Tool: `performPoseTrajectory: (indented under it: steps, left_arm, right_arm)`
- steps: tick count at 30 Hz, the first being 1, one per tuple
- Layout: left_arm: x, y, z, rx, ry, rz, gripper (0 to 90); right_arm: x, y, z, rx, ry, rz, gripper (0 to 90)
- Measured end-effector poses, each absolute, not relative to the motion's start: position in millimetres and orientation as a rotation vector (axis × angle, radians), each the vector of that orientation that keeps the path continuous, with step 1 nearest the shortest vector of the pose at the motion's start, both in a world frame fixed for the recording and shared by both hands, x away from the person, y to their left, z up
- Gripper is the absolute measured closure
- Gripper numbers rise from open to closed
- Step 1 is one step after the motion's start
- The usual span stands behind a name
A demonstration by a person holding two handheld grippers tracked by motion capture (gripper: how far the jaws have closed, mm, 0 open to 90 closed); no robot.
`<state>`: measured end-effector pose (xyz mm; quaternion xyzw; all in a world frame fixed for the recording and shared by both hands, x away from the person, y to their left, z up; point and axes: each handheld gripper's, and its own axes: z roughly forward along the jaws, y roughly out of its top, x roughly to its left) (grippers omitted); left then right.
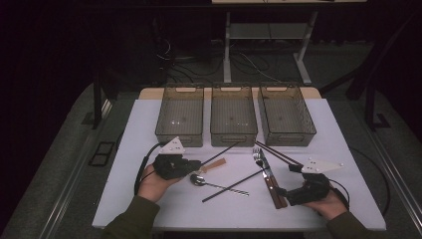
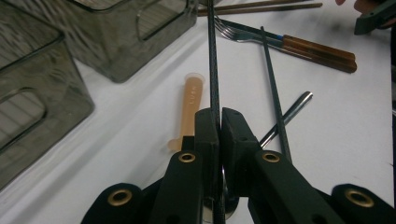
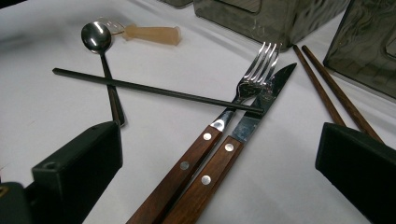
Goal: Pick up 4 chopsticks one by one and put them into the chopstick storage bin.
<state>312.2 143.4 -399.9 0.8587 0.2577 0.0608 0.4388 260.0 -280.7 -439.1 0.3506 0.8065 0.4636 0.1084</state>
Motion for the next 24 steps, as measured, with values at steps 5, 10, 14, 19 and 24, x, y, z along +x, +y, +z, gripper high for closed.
performPoseTrajectory:
  steps: [5, 10, 14, 19, 24]
  left_arm:
    - [314, 152, -398, 2.116, 0.669, 0.170, 85.7]
    - [316, 161, -397, 2.094, 0.698, 0.187, 85.7]
    - [317, 168, -396, 2.087, 0.718, 0.203, 85.7]
    - [319, 174, -396, 2.084, 0.744, 0.227, 85.7]
    - [321, 179, -396, 2.083, 0.770, 0.245, 85.7]
  right_arm:
    - [260, -281, -439, 1.032, 2.372, 1.363, 0.4]
    - [260, -281, -439, 1.032, 2.372, 1.364, 0.4]
    - [260, -281, -439, 1.034, 2.372, 1.364, 0.4]
    - [260, -281, -439, 1.034, 2.371, 1.364, 0.4]
    - [260, -281, -439, 1.034, 2.371, 1.367, 0.4]
